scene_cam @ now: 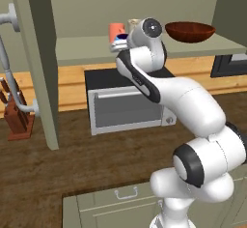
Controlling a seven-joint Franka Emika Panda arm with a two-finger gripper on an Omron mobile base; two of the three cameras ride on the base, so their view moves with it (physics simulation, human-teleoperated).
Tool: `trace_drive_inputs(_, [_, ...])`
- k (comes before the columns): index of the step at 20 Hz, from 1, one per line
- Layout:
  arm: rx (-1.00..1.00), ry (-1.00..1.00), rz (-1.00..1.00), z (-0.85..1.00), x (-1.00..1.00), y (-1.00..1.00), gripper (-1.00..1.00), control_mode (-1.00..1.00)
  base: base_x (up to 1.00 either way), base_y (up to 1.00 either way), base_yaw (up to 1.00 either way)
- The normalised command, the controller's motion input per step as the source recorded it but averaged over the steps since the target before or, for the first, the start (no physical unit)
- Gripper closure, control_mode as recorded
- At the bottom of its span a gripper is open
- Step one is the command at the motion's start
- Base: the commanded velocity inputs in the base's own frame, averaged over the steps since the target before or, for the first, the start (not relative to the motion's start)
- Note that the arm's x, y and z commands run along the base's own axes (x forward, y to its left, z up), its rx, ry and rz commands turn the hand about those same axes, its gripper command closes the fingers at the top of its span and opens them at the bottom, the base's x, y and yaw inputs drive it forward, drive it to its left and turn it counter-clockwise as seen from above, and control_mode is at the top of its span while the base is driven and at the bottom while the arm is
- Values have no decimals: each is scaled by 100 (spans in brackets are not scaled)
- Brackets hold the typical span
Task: Gather all objects into one cabinet and sort the glasses and bowls to opposite sides.
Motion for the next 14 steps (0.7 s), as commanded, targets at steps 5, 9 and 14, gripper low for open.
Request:
trace_drive_inputs(5, [0, 0, 0, -13, 27, 4, -100, -100, 0, 0, 0])
trace_drive_inputs(9, [0, 0, 0, -1, 5, 1, -100, -100, 0, 0, 0])
trace_drive_inputs(14, [0, 0, 0, 0, -25, -1, -100, -100, 0, 0, 0])
